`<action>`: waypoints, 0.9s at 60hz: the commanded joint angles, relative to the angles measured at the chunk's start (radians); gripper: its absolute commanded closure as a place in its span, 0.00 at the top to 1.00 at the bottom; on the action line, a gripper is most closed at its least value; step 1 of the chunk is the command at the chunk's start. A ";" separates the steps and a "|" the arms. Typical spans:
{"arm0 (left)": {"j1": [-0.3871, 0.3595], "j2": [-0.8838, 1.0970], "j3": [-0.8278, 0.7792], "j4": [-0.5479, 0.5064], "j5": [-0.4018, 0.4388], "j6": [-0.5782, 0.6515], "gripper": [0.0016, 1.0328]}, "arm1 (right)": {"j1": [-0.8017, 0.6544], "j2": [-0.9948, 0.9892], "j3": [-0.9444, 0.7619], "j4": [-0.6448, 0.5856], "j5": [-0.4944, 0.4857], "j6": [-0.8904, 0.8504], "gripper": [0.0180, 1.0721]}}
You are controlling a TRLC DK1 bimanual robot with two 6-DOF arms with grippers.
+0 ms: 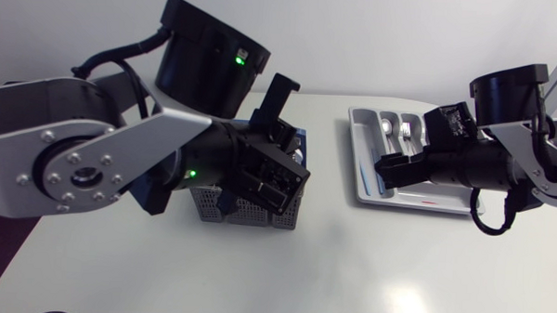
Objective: Unload the cutlery basket into the drawer organizer.
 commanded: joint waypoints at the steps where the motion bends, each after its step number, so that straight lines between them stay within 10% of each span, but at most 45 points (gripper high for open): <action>1: -0.001 -0.031 -0.021 0.005 -0.003 -0.020 0.19 | 0.011 -0.024 -0.028 0.016 -0.007 -0.026 0.93; 13: -0.004 -0.042 0.012 -0.009 -0.007 -0.094 0.19 | 0.040 -0.117 -0.068 0.057 -0.027 -0.069 0.93; 33: -0.027 0.205 0.345 -0.190 -0.011 -0.672 0.19 | 0.089 -0.432 -0.294 0.268 -0.032 -0.247 0.93; 54: 0.012 0.392 0.689 -0.464 0.151 -1.162 0.19 | 0.314 -0.540 -0.421 0.476 0.207 -0.408 0.86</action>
